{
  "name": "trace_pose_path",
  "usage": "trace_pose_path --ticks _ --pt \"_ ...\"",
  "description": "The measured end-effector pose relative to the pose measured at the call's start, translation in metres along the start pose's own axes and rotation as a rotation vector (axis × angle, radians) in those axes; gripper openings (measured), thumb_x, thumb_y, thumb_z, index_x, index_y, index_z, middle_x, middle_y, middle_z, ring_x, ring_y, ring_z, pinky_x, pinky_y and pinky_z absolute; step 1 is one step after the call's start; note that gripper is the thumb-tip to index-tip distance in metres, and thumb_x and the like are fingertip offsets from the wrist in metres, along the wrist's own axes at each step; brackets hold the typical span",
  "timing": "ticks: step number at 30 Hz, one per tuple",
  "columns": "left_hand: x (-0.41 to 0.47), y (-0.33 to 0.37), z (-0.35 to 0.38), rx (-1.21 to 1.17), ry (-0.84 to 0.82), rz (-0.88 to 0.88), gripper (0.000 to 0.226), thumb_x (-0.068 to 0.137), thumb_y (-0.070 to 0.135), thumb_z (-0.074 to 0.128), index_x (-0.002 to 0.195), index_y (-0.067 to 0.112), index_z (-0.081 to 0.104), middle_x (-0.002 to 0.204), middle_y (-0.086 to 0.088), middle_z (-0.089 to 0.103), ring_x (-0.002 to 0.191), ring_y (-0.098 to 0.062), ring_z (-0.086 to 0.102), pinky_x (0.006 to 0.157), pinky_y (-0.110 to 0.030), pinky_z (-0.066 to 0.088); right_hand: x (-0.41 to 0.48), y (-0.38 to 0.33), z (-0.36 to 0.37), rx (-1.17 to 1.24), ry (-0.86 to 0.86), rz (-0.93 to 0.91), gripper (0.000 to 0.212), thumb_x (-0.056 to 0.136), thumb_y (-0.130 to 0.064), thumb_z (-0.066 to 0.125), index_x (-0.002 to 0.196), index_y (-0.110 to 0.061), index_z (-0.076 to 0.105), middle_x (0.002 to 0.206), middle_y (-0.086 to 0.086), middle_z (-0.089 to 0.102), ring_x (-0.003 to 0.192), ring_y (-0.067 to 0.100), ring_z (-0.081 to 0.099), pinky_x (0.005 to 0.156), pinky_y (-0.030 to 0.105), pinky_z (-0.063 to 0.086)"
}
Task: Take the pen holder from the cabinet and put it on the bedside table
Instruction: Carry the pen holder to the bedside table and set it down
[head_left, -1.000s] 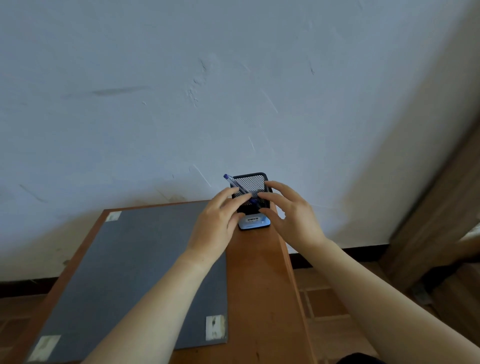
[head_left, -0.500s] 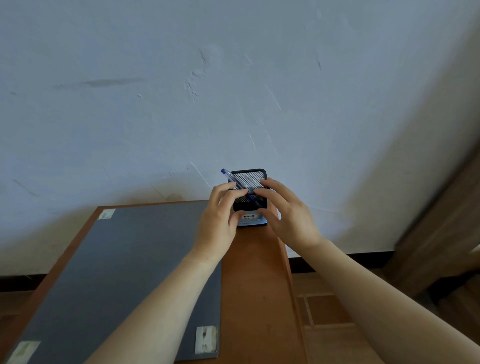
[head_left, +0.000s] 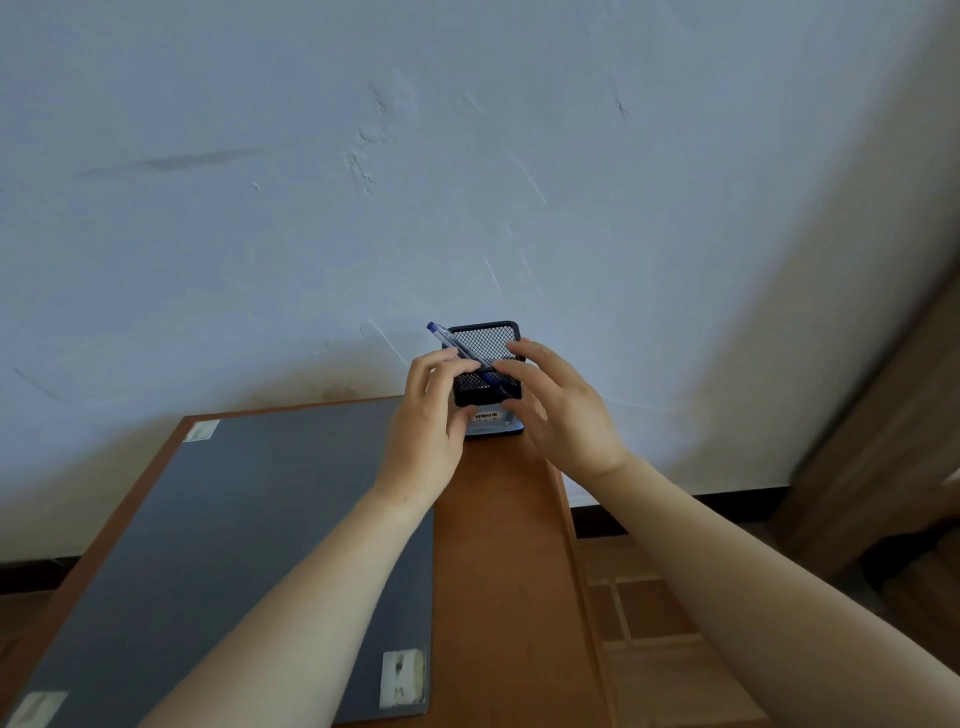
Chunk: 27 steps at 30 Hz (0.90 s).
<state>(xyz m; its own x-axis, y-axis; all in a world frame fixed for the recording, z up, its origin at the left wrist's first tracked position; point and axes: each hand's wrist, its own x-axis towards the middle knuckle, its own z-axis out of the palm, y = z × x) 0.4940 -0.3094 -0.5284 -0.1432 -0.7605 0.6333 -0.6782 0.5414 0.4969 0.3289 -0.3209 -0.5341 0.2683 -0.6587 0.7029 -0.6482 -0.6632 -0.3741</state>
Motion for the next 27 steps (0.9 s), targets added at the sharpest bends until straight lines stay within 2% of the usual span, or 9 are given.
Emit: trace_pose_path --ticks 3,8,10,14,16,22,27 --pt "-0.003 -0.001 -0.005 0.031 -0.076 0.021 0.051 0.078 -0.001 0.065 0.124 0.013 0.048 0.133 -0.007 0.041 0.119 -0.008 0.040 0.090 -0.017 0.040 0.000 -0.003 -0.005 -0.006 -0.030 0.013 0.043 0.075 0.000 0.070 0.116 -0.007 0.058 0.125 0.018 0.054 0.113 0.033 0.054 0.085 0.038 0.050" --pt "-0.015 0.004 -0.024 0.132 -0.211 -0.002 0.065 0.083 0.021 0.064 0.139 0.028 0.031 0.153 0.005 0.015 0.132 -0.010 0.030 0.088 -0.026 0.042 -0.001 -0.013 -0.019 0.021 -0.057 0.077 0.048 0.078 -0.010 0.070 0.123 -0.012 0.054 0.134 0.013 0.049 0.118 0.029 0.051 0.089 0.037 0.047" --pt "-0.017 0.006 -0.032 0.152 -0.255 -0.024 0.068 0.085 0.029 0.061 0.142 0.033 0.023 0.155 0.009 0.008 0.134 -0.010 0.029 0.087 -0.028 0.044 -0.004 -0.017 -0.025 0.025 -0.058 0.111 0.049 0.080 -0.016 0.069 0.126 -0.016 0.052 0.136 0.007 0.047 0.121 0.022 0.048 0.090 0.030 0.044" --pt "-0.026 0.009 -0.047 0.168 -0.293 -0.099 0.061 0.089 0.040 0.049 0.142 0.036 0.019 0.153 0.011 0.015 0.137 -0.009 0.022 0.098 -0.034 0.038 -0.013 -0.031 -0.035 0.083 -0.041 0.243 0.051 0.082 -0.026 0.066 0.129 -0.016 0.047 0.134 0.001 0.049 0.118 0.009 0.044 0.091 0.012 0.031" --pt "-0.034 0.012 -0.051 0.188 -0.314 -0.133 0.058 0.090 0.043 0.045 0.142 0.035 0.021 0.152 0.010 0.017 0.137 -0.009 0.020 0.100 -0.033 0.034 -0.021 -0.038 -0.036 0.093 -0.046 0.283 0.050 0.083 -0.027 0.065 0.128 -0.015 0.048 0.131 0.000 0.051 0.116 0.007 0.046 0.090 0.008 0.029" --pt "-0.057 0.011 -0.057 0.129 -0.341 -0.192 0.055 0.089 0.049 0.039 0.141 0.040 0.021 0.152 0.016 0.016 0.137 -0.002 0.015 0.105 -0.036 0.033 -0.035 -0.055 -0.032 0.115 -0.080 0.303 0.047 0.083 -0.027 0.065 0.126 -0.017 0.050 0.130 -0.002 0.053 0.117 0.012 0.050 0.093 0.026 0.041" --pt "-0.064 0.015 -0.060 0.106 -0.333 -0.201 0.058 0.086 0.054 0.036 0.140 0.037 0.025 0.150 0.012 0.023 0.136 -0.004 0.018 0.106 -0.036 0.031 -0.042 -0.064 -0.029 0.119 -0.082 0.307 0.046 0.083 -0.030 0.065 0.124 -0.014 0.052 0.130 0.000 0.053 0.119 0.011 0.048 0.095 0.022 0.039"
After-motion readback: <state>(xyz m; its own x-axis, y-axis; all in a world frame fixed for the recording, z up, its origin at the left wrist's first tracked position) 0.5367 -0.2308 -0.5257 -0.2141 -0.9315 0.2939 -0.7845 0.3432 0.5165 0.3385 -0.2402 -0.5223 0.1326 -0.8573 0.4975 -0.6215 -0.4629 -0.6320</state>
